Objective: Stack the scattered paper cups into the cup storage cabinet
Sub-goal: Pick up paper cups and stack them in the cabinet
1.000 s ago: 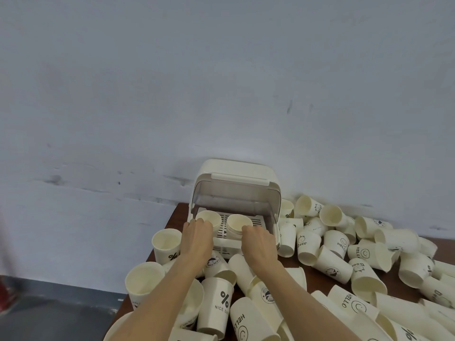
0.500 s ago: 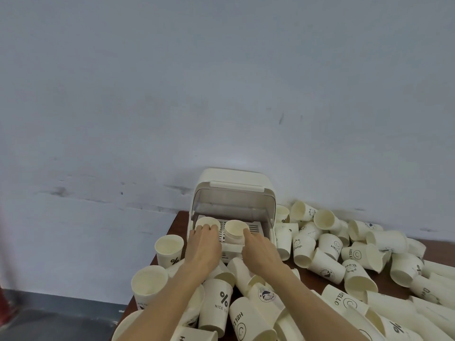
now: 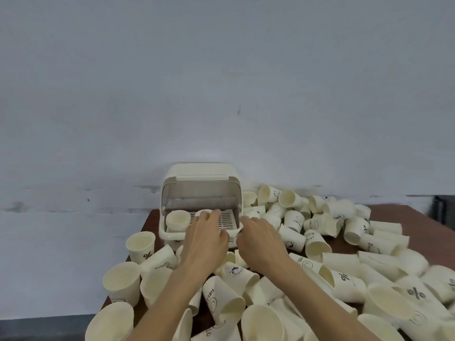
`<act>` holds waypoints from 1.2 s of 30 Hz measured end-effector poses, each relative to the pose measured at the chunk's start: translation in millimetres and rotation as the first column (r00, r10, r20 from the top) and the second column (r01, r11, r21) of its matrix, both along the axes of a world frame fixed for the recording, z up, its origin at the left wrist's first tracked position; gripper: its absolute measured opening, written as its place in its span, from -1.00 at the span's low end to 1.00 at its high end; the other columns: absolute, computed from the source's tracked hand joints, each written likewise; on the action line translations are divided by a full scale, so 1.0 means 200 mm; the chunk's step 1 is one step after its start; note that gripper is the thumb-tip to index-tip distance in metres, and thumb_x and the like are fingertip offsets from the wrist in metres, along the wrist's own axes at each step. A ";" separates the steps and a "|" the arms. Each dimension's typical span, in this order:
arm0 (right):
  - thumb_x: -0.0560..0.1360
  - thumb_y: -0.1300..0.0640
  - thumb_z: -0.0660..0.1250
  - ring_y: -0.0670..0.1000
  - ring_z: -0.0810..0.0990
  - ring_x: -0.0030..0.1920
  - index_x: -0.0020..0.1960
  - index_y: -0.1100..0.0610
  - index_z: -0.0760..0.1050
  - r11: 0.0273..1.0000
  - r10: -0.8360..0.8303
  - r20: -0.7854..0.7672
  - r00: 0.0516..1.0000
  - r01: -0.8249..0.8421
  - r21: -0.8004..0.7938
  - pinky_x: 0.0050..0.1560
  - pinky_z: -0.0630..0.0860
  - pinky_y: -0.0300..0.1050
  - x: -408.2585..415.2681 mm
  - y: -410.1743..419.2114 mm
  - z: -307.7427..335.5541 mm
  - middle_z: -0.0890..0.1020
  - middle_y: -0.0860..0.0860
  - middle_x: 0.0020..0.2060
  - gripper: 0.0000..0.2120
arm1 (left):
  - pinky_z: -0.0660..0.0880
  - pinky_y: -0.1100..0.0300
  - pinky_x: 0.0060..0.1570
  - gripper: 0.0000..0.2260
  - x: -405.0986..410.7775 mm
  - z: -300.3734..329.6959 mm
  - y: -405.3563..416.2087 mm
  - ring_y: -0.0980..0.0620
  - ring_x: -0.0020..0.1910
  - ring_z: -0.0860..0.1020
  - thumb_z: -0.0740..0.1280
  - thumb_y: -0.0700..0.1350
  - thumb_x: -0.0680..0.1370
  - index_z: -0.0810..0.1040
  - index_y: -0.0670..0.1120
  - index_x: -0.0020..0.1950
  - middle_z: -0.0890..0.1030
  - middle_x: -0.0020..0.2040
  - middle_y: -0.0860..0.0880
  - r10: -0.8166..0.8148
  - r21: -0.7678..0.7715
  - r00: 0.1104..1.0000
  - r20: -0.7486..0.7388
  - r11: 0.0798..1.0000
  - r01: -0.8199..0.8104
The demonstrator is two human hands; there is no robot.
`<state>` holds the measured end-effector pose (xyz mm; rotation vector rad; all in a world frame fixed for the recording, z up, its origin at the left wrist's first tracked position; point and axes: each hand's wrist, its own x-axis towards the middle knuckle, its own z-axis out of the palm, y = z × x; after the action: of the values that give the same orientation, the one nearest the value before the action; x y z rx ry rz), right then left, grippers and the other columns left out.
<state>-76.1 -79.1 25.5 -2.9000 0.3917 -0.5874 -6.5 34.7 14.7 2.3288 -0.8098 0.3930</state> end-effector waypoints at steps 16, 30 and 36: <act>0.53 0.13 0.15 0.09 0.52 0.07 0.23 0.12 0.44 0.975 -0.217 0.073 0.973 0.212 0.068 -0.12 0.40 -0.06 -0.32 -0.29 -0.04 0.59 0.04 0.02 -0.70 | 0.36 0.12 0.17 -0.61 -0.25 0.01 -0.23 -0.02 0.24 0.39 0.19 -0.08 0.58 0.33 -0.02 0.42 0.47 0.24 -0.03 -0.167 -0.057 0.985 0.042 0.984 0.169; 0.53 0.14 0.15 0.11 0.52 0.06 0.24 0.12 0.43 0.942 -0.326 0.083 0.942 0.316 0.110 -0.13 0.42 -0.04 -0.49 -0.40 -0.08 0.60 0.04 0.00 -0.69 | 0.41 0.11 0.10 -0.64 -0.37 -0.01 -0.41 0.02 0.13 0.46 0.18 -0.06 0.59 0.38 0.06 0.39 0.50 0.16 0.00 -0.317 0.028 0.947 0.053 0.949 0.315; 0.51 0.15 0.17 0.14 0.56 -0.02 0.09 0.13 0.46 0.923 -0.377 0.067 0.924 0.369 0.108 -0.11 0.48 0.01 -0.59 -0.48 -0.07 0.61 0.05 -0.11 -0.80 | 0.38 0.16 0.09 -0.65 -0.44 -0.04 -0.50 0.00 0.16 0.41 0.16 -0.05 0.60 0.38 0.07 0.39 0.48 0.16 0.00 -0.384 0.158 0.922 0.058 0.915 0.371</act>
<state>-194.4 -174.9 12.4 -2.7108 0.9459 -0.7220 -93.6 -66.2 6.3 2.2244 -1.3433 0.2748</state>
